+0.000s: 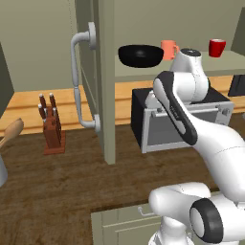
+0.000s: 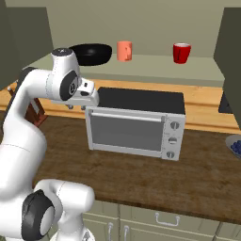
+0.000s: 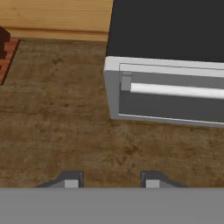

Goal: Gather all objects into one cabinet and sort the glasses and bowls to opposite sides.

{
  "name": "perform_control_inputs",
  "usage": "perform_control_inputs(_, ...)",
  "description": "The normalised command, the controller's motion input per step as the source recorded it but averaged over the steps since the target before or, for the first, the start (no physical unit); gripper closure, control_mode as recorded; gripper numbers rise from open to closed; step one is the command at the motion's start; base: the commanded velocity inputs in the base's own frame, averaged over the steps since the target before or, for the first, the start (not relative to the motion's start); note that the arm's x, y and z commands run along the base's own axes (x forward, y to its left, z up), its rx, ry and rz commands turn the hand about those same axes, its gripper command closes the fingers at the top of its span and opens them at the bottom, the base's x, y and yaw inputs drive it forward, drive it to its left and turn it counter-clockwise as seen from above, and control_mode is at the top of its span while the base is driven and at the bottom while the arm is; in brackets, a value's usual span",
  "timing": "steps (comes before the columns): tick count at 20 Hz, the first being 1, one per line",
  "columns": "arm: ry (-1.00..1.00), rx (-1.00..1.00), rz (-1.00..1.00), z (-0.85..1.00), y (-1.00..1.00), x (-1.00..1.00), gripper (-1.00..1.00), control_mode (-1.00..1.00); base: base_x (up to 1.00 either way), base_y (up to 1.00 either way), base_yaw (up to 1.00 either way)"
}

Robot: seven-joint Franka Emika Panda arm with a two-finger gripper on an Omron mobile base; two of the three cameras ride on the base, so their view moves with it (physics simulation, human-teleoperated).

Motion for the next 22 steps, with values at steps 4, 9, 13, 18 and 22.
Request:
perform_control_inputs(4, 0.0, 0.02, 0.03, 0.01, -0.05, -0.16, -1.0, -1.0, 0.0, 0.0, 0.0)
perform_control_inputs(9, -0.11, -0.01, 0.02, 0.33, 0.0, -0.7, -1.0, -1.0, 0.0, 0.0, 0.0)
perform_control_inputs(13, -0.19, -0.06, 0.01, 0.29, -0.04, -1.0, -1.0, -1.0, 0.0, 0.0, 0.0)
perform_control_inputs(18, -0.03, -0.04, 0.0, 0.03, -0.24, -0.96, -1.0, -1.0, 0.0, 0.0, 0.0)
perform_control_inputs(22, -0.01, 0.0, -0.01, -0.17, -0.09, -0.81, -1.0, -1.0, 0.0, 0.0, 0.0)
